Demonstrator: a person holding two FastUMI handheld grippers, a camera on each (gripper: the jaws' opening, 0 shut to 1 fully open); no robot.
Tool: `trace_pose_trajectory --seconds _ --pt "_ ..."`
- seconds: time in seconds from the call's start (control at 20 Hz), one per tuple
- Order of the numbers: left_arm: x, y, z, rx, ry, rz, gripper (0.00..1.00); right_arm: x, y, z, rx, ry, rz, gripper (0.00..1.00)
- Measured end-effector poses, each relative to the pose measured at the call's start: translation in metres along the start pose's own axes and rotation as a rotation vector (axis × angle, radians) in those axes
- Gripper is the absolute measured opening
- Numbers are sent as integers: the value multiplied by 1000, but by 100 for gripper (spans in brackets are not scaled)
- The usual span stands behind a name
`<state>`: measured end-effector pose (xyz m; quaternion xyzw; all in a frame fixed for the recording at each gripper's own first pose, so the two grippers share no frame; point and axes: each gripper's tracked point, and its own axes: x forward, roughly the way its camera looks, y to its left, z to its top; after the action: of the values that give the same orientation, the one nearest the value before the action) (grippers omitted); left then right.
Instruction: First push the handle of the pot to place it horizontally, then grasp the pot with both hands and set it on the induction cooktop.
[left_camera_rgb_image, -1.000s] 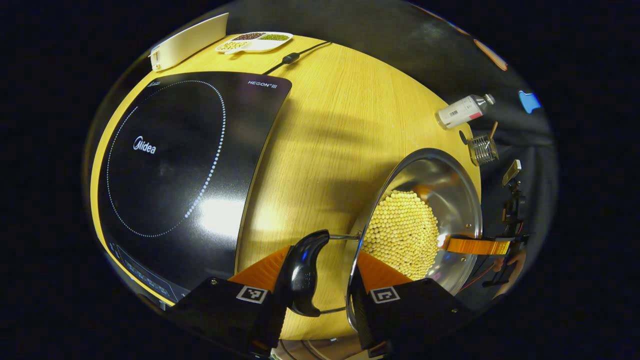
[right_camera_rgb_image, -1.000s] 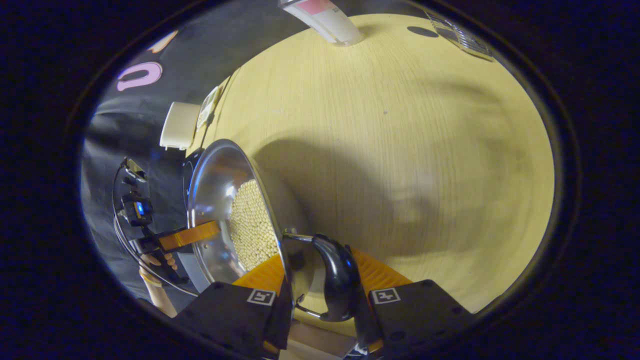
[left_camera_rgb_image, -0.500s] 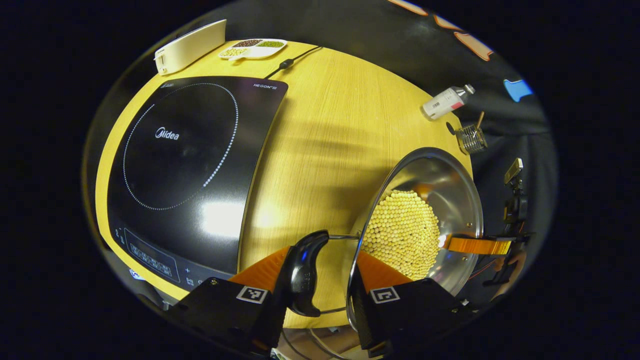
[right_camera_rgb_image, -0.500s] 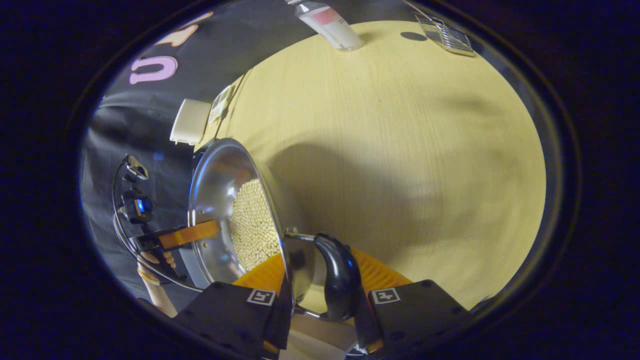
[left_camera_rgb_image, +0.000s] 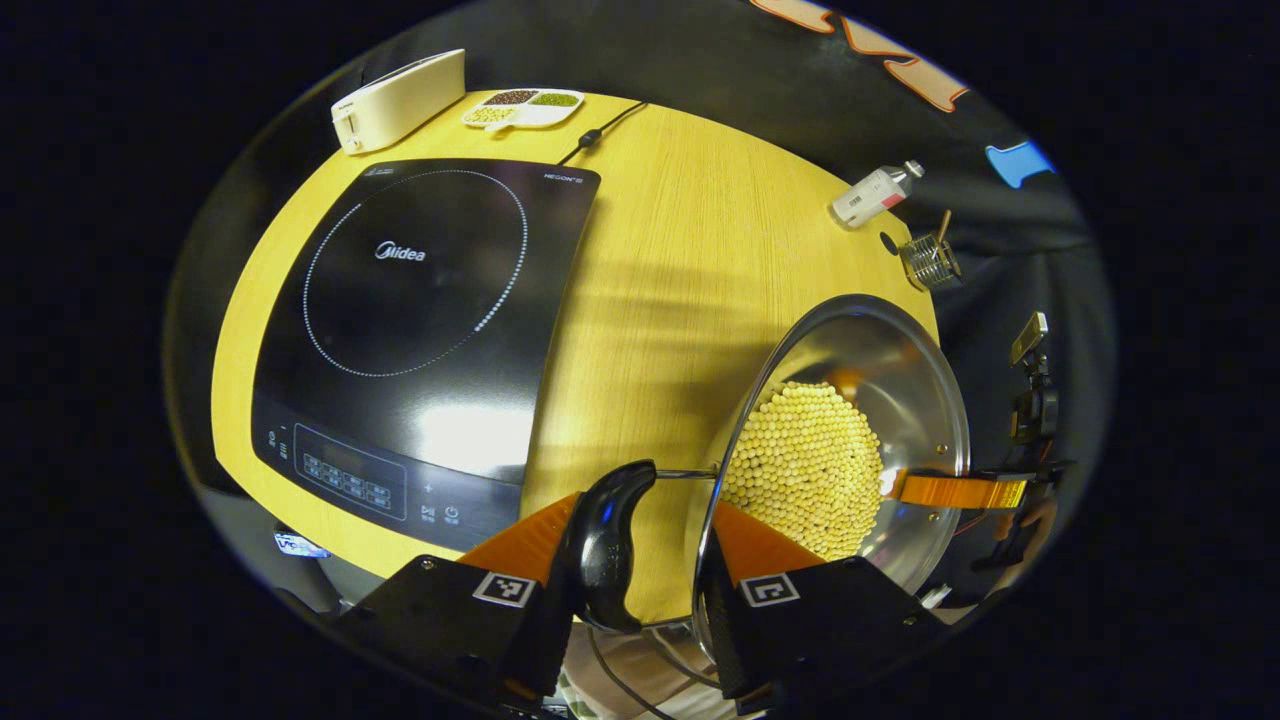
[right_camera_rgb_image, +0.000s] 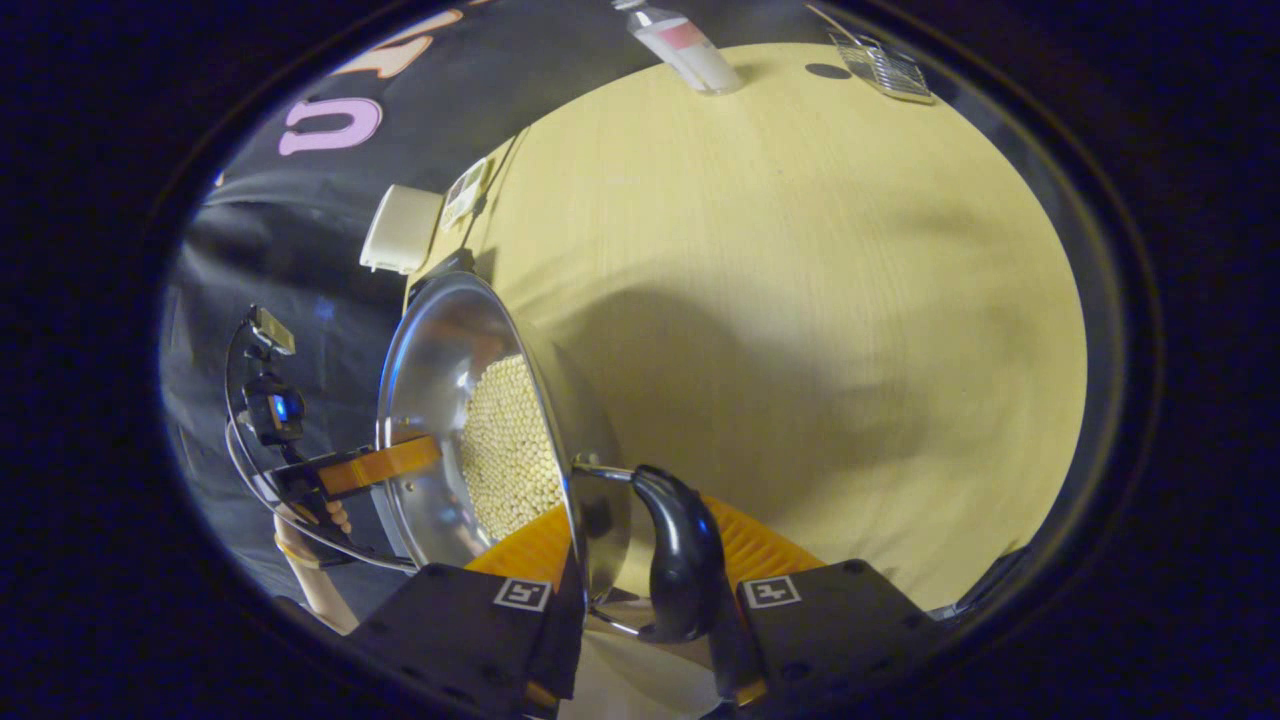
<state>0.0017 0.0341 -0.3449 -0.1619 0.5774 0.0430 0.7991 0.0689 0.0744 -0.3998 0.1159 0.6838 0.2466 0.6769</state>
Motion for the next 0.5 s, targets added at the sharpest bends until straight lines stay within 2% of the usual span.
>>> trace_pose_trajectory --seconds 0.05,0.15,0.2,0.5 --pt "-4 5 -1 2 0 2 63 1 5 -2 -3 -1 2 54" --pt "-10 14 -2 5 -2 -2 60 2 16 -8 -6 -1 4 54" --pt "-14 19 -2 4 0 -6 60 4 23 -7 -12 -6 5 50" --pt "-34 61 7 18 -15 -34 60 14 69 -15 -22 -55 -6 49"
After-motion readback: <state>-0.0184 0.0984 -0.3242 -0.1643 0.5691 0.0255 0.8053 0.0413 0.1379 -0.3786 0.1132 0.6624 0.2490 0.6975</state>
